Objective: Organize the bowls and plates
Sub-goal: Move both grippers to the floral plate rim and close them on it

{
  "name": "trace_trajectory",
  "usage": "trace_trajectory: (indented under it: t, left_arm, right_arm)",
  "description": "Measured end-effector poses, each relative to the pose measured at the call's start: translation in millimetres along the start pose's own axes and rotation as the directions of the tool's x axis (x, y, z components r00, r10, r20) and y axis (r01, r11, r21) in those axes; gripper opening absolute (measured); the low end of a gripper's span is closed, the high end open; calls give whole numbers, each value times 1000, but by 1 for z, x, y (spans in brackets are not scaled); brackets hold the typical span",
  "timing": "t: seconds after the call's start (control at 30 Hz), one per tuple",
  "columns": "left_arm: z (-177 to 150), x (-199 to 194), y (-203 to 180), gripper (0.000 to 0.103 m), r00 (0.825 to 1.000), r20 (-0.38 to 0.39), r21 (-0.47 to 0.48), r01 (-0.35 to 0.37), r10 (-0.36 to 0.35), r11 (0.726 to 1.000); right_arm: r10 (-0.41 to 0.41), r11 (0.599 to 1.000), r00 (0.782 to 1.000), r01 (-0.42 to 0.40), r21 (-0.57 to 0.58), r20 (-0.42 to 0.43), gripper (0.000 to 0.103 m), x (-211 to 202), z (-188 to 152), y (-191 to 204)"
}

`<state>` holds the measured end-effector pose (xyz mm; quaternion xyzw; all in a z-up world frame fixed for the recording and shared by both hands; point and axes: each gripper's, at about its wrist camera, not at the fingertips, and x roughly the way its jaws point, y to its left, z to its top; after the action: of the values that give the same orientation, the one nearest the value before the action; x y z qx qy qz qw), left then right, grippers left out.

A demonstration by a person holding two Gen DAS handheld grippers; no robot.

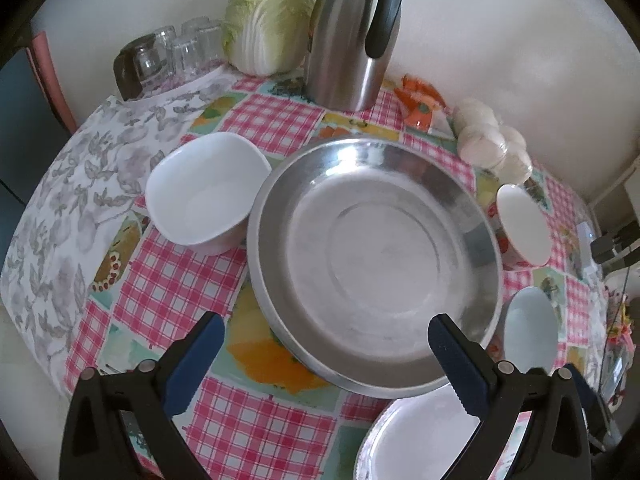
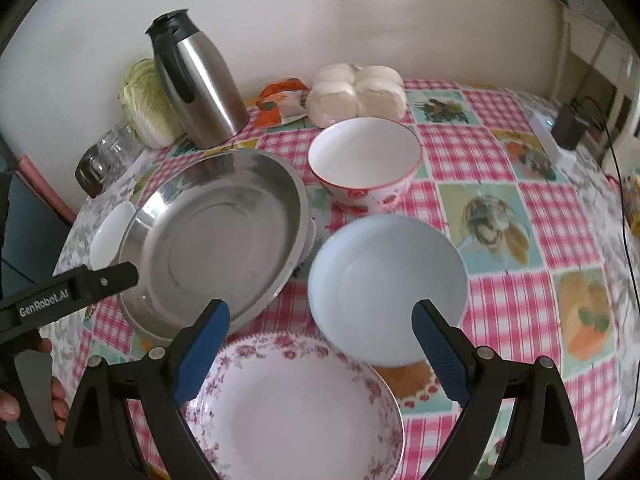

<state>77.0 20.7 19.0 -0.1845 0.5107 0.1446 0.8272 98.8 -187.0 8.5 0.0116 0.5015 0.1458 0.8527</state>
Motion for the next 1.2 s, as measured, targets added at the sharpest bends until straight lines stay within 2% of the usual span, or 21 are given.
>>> trace_trajectory:
  t: [0.17, 0.37, 0.63, 0.7, 0.83, 0.97, 1.2]
  left_arm:
    - [-8, -10, -4, 103, 999, 41, 17, 33, -33, 999]
    - [-20, -14, -10, 103, 995, 47, 33, 86, -88, 996]
    - [-41, -13, -15, 103, 995, 12, 69, 96, -97, 993]
    - [-46, -13, -17, 103, 995, -3, 88, 99, -99, 991]
    - [-57, -8, -19, 103, 993, -54, 94, 112, -108, 989]
    - [-65, 7, -25, 103, 983, -139, 95, 135, -121, 986]
    - [-75, 30, -27, 102, 967, -231, 65, 126, -108, 990]
  right_arm:
    - [7, 1000, 999, -8, 18, 33, 93, -15, -11, -4]
    - [27, 997, 997, -32, 67, 70, 93, -29, -23, -13]
    - [26, 993, 1000, -28, 118, 17, 93, -24, -41, -31]
    - [38, 988, 999, -37, 152, -2, 93, -21, -47, -39]
    - [4, 986, 999, 4, 165, -46, 93, -15, -57, -46]
    - [10, 983, 995, 8, 184, -100, 93, -3, -64, -52]
    - [27, 980, 984, 10, 200, -177, 93, 18, -73, -55]
